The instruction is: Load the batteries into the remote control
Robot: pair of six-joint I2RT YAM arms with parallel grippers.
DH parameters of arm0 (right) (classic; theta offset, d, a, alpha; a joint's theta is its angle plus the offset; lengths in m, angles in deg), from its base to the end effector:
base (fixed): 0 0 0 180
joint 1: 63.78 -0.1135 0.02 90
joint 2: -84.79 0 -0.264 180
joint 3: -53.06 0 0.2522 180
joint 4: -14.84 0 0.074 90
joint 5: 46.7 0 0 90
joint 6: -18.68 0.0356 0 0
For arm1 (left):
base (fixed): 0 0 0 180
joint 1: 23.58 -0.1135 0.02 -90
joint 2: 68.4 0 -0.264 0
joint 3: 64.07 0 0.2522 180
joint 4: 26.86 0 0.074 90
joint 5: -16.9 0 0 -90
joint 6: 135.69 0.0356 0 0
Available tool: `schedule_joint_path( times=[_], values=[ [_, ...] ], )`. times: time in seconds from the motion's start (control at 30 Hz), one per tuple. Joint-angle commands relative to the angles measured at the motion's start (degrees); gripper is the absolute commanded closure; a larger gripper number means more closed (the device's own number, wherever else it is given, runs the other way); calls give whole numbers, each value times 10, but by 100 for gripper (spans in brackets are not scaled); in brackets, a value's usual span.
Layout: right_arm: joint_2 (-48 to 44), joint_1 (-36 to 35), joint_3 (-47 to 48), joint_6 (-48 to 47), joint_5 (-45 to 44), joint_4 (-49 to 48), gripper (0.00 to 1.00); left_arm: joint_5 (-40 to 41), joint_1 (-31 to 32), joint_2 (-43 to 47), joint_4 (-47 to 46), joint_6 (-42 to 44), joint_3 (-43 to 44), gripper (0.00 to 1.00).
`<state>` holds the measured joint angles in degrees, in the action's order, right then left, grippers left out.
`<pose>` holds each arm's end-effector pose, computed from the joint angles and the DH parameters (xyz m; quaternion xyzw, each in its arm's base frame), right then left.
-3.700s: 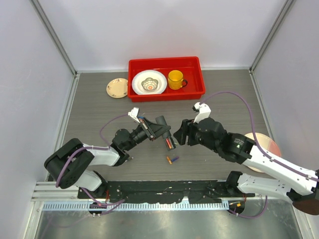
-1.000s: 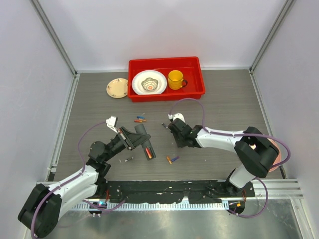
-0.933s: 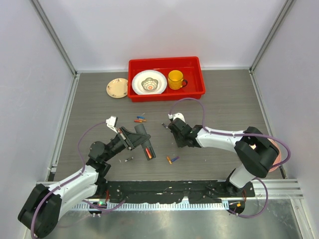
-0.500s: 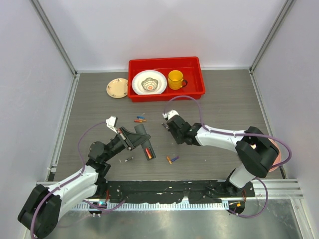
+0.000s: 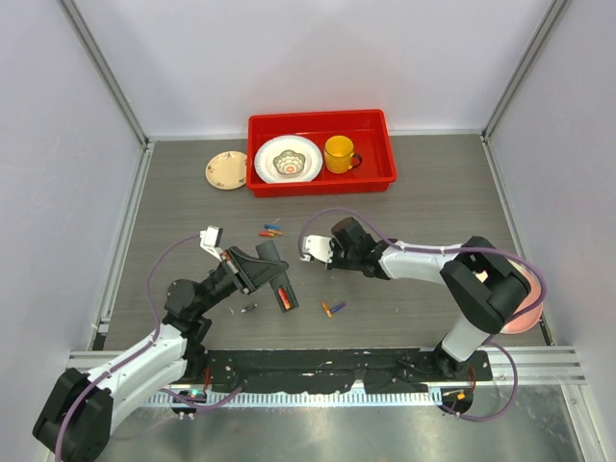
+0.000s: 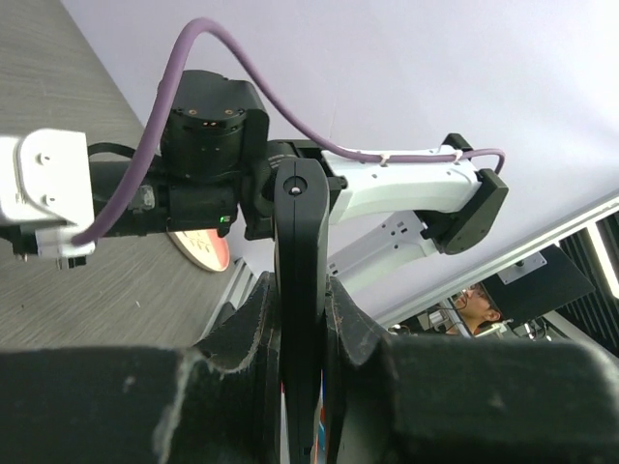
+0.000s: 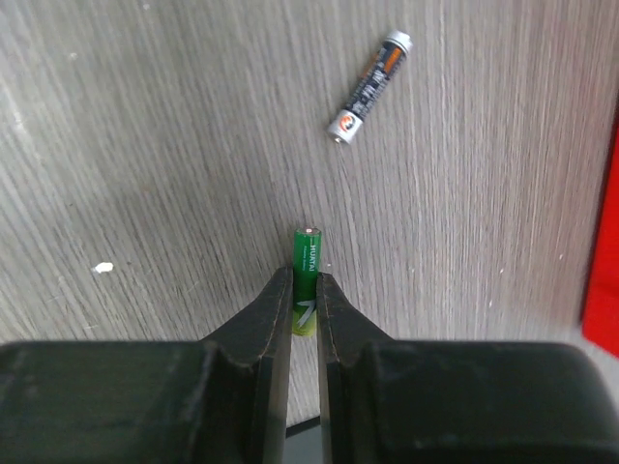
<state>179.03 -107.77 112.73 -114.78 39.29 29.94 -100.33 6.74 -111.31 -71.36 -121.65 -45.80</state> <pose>0.2306 0.2191 0.1502 -0.6397 0.6863 -0.0312 0.3447 0.1258 -0.0924 0.2240 -0.0390 0.5894 -0.7176 0.3689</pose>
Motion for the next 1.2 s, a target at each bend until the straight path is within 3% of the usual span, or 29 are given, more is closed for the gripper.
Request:
schedule_joint_path(
  times=[0.0, 0.2, 0.3, 0.33, 0.43, 0.57, 0.67, 0.77, 0.83, 0.87, 0.9, 0.93, 0.97, 1.0, 1.03, 1.17],
  values=[
    [2, 3, -10, -136, 74, -20, 99, 2, -3, 21, -24, 15, -2, 100],
    [-3, 3, -35, -145, 77, -23, 99, 3, -3, 14, -28, 16, -3, 100],
    [3, 3, -29, -121, 76, -17, 85, 3, -3, 6, -38, 13, -5, 100],
    [4, 3, -28, -109, 73, -3, 67, 2, -3, 5, -41, 13, -4, 100],
    [2, 3, -26, -92, 62, -4, 42, 2, -3, 2, -42, 11, -3, 100],
    [-14, 3, -31, -65, 51, -11, 35, 2, -3, 7, -40, 10, -6, 100],
    [-58, 4, -42, -27, 19, -84, 32, 3, -3, 16, -31, 10, -6, 100],
    [-117, 3, -26, 69, -19, -149, 29, 5, -2, 25, -21, 10, -6, 100],
    [-129, 4, 7, 228, -67, -144, 23, 7, -3, 30, -15, 11, -6, 100],
    [-122, 4, 55, 294, -165, -130, 18, 8, -3, 32, -12, 11, -6, 100],
    [-113, 7, 92, 378, -237, -31, 2, 9, -3, 33, -7, 12, -6, 100],
    [-93, 17, 134, 470, -254, 44, 0, 9, -3, 34, -4, 12, -6, 100],
    [-57, 29, 209, 515, -218, 111, 0, 10, -2, 36, 0, 12, -6, 100],
    [-43, 62, 225, 587, -182, 164, 1, 13, -3, 36, 2, 11, -7, 100],
    [-36, 70, 226, 631, -155, 168, 1, 15, -3, 36, 3, 12, -8, 100],
    [-32, 61, 189, 778, -187, 153, 1, 18, -2, 31, 5, 9, -10, 100]
  ],
)
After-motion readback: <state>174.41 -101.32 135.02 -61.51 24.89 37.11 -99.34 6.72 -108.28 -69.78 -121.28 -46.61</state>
